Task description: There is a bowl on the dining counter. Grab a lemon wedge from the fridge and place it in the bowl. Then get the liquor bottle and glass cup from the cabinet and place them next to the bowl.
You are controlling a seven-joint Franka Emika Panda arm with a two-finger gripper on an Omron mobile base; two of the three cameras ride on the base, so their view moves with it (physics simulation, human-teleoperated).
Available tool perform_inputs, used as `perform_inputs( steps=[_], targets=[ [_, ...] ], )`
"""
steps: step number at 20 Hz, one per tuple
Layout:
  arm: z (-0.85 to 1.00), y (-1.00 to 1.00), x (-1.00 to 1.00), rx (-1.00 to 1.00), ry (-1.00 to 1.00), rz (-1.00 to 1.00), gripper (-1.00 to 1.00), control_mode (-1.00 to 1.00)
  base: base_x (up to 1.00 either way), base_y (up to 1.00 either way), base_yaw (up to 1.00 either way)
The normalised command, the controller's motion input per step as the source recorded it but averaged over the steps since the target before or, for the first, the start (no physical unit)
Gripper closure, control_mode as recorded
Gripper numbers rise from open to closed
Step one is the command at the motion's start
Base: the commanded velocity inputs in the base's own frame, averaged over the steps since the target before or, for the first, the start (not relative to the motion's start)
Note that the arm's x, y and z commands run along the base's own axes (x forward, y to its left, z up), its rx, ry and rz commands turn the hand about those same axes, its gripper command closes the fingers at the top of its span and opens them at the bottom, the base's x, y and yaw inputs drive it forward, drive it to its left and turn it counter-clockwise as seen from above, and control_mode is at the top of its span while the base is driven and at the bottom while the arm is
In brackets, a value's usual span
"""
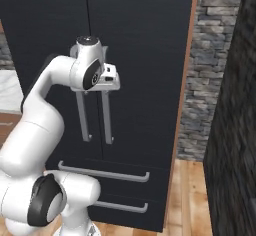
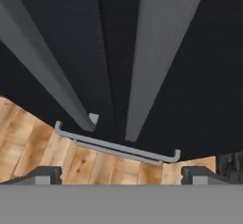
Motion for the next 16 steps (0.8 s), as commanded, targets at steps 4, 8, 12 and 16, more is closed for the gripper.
perform_inputs(
  steps=[4, 8, 12, 16],
  targets=[
    [0.0, -0.04, 0.4, 0.0, -0.32, 0.06, -1.0, -1.0, 0.0, 0.0, 0.0],
    [0.0, 0.0, 0.47, 0.0, -0.21, 0.01, -1.0, -1.0, 0.0, 0.0, 0.0],
    [0.0, 0.0, 0.45, 0.05, 0.0, 0.0, -1.0, -1.0, 0.0, 0.0, 0.0],
    [0.0, 0.0, 0.31, 0.06, 0.0, 0.0, -1.0, -1.0, 0.0, 0.0, 0.0]
  ],
)
